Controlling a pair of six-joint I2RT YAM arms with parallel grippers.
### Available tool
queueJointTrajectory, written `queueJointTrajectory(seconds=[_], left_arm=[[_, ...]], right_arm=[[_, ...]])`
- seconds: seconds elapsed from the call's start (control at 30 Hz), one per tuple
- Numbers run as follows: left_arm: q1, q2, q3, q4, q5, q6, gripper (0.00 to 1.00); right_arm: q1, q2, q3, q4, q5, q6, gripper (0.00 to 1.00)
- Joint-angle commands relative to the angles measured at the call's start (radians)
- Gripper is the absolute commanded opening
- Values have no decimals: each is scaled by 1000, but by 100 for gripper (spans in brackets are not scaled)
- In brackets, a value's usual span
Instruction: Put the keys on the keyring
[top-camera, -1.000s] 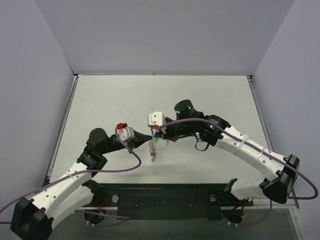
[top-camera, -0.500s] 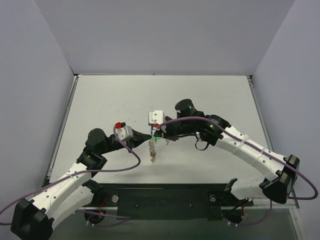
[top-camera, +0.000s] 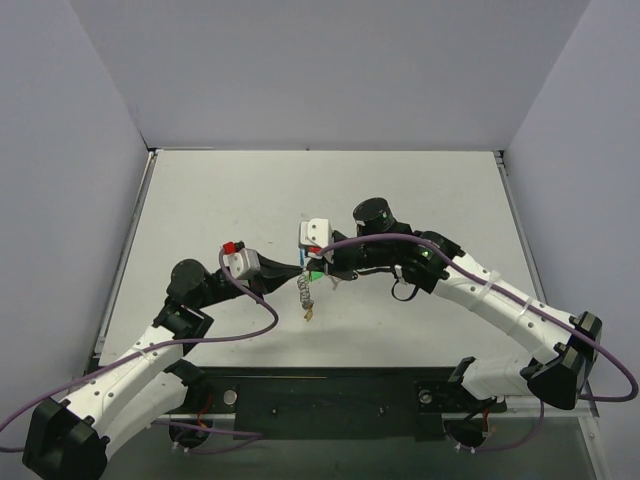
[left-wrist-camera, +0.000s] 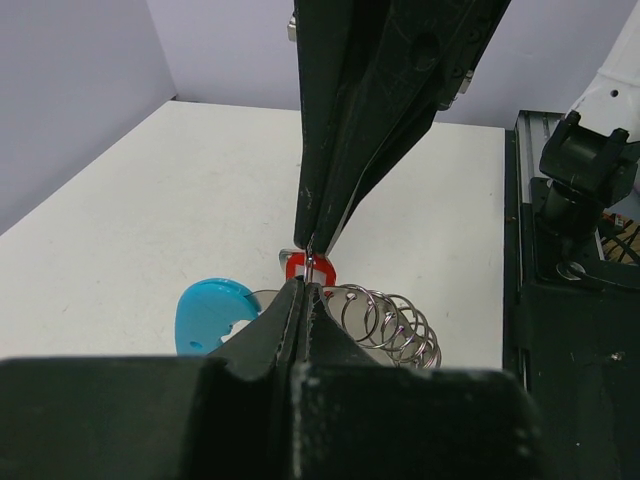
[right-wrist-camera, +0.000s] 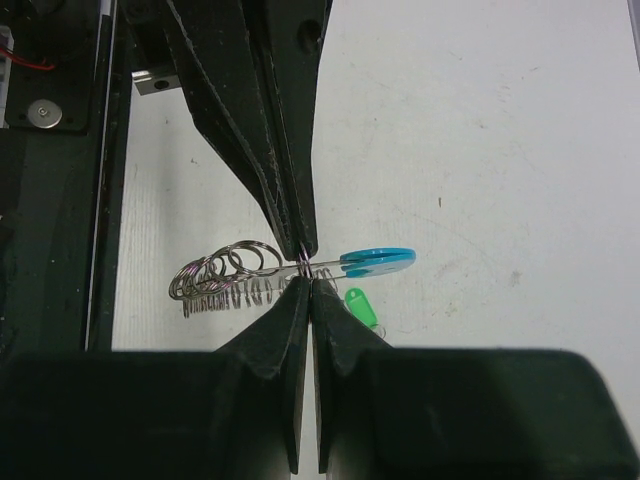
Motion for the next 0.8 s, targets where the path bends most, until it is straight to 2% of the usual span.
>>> queueJointTrajectory(seconds=[0.0,0.77], left_arm=[[4,-7,20,122,19,-28,0],[2,9,35,81,36,-7,0]], right_arm=[[0,-29,-7,51,-43,24,0],[3,-22,-1,92,-83,66,0]])
